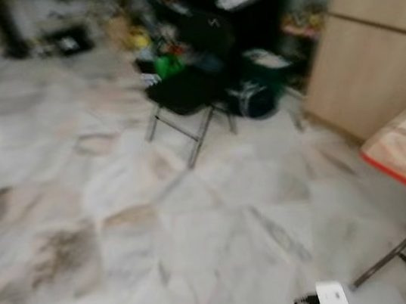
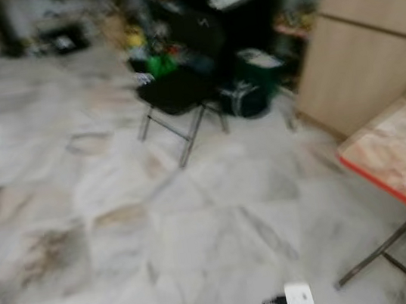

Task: Setting the table

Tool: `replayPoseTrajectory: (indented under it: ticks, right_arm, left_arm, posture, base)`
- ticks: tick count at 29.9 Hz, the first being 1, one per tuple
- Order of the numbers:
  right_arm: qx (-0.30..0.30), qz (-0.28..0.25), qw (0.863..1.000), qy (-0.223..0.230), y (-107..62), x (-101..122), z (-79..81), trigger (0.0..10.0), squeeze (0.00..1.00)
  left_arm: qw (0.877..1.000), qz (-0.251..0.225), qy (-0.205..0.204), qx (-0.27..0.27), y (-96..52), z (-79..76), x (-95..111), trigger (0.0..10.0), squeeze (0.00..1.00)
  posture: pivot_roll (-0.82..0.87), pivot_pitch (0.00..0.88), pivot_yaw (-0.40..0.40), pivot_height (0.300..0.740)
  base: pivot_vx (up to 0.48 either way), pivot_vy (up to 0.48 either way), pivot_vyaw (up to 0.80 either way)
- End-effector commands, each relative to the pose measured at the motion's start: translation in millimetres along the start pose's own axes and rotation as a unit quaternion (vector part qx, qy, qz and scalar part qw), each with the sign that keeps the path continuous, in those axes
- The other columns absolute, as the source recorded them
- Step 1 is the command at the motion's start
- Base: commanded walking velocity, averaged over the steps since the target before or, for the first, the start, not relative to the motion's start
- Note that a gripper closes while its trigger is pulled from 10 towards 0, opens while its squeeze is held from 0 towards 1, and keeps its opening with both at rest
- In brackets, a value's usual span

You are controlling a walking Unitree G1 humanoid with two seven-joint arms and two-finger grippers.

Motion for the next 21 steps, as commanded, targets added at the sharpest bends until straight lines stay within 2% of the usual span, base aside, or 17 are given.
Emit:
replayPoseTrajectory:
  ticks: [1, 8, 21]
  right_arm:
    - [0.050, 0.020, 0.997, 0.055, 3.9, 11, 7.5, 10.0, 0.00]
    - [0.047, 0.018, 0.997, 0.055, 4.9, 16, 3.3, 10.0, 0.00]
    - [0.050, 0.017, 0.997, 0.061, 5.4, 18, 10.2, 10.0, 0.00]
  left_arm:
    - [0.994, 0.028, -0.107, 0.019, -4.5, 5.2, -20, 10.0, 0.00]
    - [0.994, 0.028, -0.106, 0.015, -4.8, 4.3, -21, 10.0, 0.00]
    - [0.995, 0.029, -0.094, 0.016, -5.6, 18.9, -21, 10.0, 0.00]
  posture:
    - [0.24, 0.000, -0.203, 0.740]
    - [0.24, 0.013, -0.201, 0.740]
    - [0.24, 0.016, -0.181, 0.740]
  base:
    - [0.000, 0.000, -0.79]
    - [0.000, 0.000, -0.79]
    - [0.000, 0.000, -0.79]
Point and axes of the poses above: a point about 5 cm out from each wrist's last joint towards the gripper, its own y axis pointing out of the wrist towards the gripper, its own x axis along the axis of the wrist's last joint, z = x × y, the point moved 1 cm from there along y, pointing out of the wrist towards the gripper, and after that the axes turned 8 degrees about y, right-handed, at the moved point
